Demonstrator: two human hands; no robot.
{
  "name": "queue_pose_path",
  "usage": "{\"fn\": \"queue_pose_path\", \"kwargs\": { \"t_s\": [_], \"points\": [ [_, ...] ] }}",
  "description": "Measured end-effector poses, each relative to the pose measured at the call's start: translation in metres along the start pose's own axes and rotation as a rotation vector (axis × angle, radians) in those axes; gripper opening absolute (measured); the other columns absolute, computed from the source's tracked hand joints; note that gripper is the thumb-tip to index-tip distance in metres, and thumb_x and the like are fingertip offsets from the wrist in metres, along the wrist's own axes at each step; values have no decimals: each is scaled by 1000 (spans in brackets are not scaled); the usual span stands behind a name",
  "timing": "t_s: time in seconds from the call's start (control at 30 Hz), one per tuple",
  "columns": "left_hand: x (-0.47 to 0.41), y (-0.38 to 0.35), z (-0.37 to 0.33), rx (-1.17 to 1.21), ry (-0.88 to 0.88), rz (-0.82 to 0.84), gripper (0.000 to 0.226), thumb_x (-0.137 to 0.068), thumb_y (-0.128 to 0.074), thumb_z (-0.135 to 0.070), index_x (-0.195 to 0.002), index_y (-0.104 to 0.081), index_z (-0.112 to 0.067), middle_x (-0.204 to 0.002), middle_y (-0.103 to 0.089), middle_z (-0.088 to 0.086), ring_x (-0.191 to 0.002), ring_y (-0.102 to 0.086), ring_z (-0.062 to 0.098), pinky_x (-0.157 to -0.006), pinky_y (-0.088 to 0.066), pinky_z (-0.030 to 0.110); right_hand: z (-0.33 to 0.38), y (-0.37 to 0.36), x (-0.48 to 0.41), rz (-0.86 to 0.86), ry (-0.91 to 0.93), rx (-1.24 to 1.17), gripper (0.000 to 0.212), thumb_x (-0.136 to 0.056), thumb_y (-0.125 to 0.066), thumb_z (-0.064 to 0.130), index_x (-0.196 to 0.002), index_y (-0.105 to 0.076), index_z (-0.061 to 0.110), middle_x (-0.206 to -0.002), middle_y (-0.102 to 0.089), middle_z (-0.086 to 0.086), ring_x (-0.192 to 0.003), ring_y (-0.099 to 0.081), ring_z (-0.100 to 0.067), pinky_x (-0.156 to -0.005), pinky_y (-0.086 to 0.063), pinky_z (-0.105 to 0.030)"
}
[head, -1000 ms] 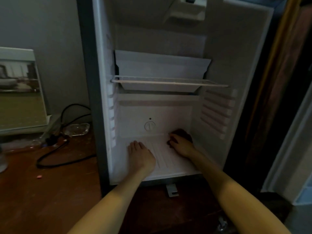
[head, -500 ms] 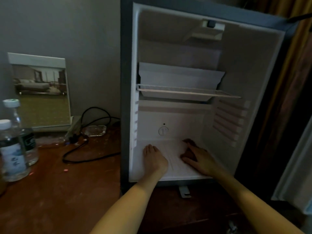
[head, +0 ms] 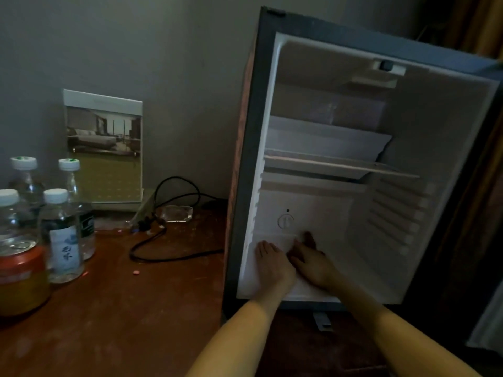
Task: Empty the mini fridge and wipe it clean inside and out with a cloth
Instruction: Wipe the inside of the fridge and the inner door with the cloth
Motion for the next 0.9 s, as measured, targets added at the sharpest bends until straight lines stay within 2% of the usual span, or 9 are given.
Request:
{"fn": "queue_pose_path", "kwargs": {
  "t_s": [0.1, 0.2, 0.3, 0.4, 0.47, 0.53, 0.67, 0.8, 0.9],
  "points": [
    [2, -1, 1, 33, -5, 25, 65, -103, -35, -26, -149, -3, 7, -160, -3, 20, -148, -3, 30, -121, 1, 35, -4, -1, 26, 76, 136, 3, 62, -101, -42, 40, -154, -11, 28, -161, 2, 5, -147, -12, -12, -116, -21, -29],
    [3, -1, 2, 32, -13, 20, 67, -102, -36, -27, -149, -1, 6, -160, -1, 20, -148, -2, 30, -121, 2, 36, -34, 8, 36, 64, 127, -73, 81, -95, -50, 49, -154, 1, 28, -159, -9, 12, -143, -23, -11, -114, -20, -23],
    [1, -3, 2, 13, -9, -1, 61, -103, -31, -20, -150, -2, 6, -160, -1, 19, -149, -2, 29, -121, 1, 35, -67, 13, 22, -41, -54, 35, 92, -85, -40, 73, -154, -2, 25, -159, -12, 6, -147, -13, -19, -120, -11, -42],
    [0, -6, 2, 6, -21, -12, 62, -102, -32, -20, -150, -2, 7, -160, -2, 19, -149, -3, 29, -121, 0, 36, -81, 12, -4, -52, -173, 61, 98, -74, -34, 86, -150, -26, 24, -159, -15, 4, -145, -18, -19, -119, -16, -41],
    [-4, -8, 2, 6, -26, -16, 62, -102, -33, -19, -149, -3, 7, -160, -2, 20, -149, -3, 29, -122, 0, 36, -77, 12, -20, -14, -126, 34, 63, -87, -42, 67, -136, -48, 28, -154, -25, -2, -141, -26, -21, -116, -24, -38],
    [-7, -9, 1, -12, -25, -18, 64, -101, -35, -21, -149, -4, 8, -160, -2, 20, -149, -3, 29, -121, 0, 35, -66, 10, -31, 27, -58, 14, 34, -97, -46, 43, -125, -59, 29, -144, -37, -4, -135, -33, -21, -111, -29, -35],
    [-12, -11, 2, -4, -32, -31, 63, -101, -36, -20, -150, -4, 6, -160, -5, 20, -149, -5, 29, -122, -2, 35, -28, 6, -33, 34, 82, -41, 29, -96, -47, 35, -117, -61, 20, -138, -45, -1, -132, -37, -20, -104, -35, -33],
    [-13, -7, 3, 42, -41, -30, 56, -102, -36, -20, -149, -17, 3, -158, -18, 16, -146, -19, 26, -121, -12, 34, -20, 4, -8, 94, 225, -62, 48, -98, -49, 29, -145, -41, 24, -152, -15, 23, -140, -12, 2, -115, -17, -21],
    [-16, -2, 16, 96, -28, -72, 41, -102, -36, -19, -140, -40, -3, -147, -40, 12, -133, -39, 23, -113, -28, 31, -38, 8, -3, 91, 178, -91, 52, -98, -48, 27, -149, -35, 28, -157, -13, 21, -142, -14, 1, -115, -15, -19]
  ]
}}
Point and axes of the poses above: each hand's wrist, its own x-axis away from the middle knuckle, its own y-axis out of the back of the hand, z = x × y, the point moved 6 cm from there along -x, towards the middle knuckle
